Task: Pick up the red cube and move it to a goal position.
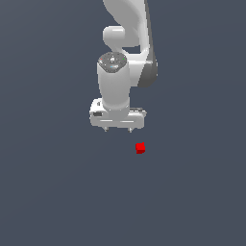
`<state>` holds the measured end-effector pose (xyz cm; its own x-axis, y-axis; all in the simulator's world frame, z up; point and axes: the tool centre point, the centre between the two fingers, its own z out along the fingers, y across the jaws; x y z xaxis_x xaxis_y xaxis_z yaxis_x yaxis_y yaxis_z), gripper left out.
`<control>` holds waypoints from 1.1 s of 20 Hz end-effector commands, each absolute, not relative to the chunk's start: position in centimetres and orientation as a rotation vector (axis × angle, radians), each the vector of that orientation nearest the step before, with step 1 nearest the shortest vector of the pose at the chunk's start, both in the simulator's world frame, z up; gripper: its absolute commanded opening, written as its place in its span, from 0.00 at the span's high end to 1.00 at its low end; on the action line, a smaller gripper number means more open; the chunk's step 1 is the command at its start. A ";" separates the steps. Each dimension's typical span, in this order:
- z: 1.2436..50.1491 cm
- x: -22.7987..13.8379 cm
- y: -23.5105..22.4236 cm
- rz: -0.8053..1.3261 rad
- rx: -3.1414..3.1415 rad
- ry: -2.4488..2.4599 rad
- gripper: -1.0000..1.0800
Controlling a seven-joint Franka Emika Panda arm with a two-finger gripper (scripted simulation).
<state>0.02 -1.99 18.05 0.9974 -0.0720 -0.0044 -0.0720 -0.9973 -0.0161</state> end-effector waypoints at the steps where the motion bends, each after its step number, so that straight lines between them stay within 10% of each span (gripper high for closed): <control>1: 18.0 0.0 -2.0 0.006 -3.123 0.113 0.04; 22: 5.8 0.2 6.4 0.001 -3.134 -0.090 0.04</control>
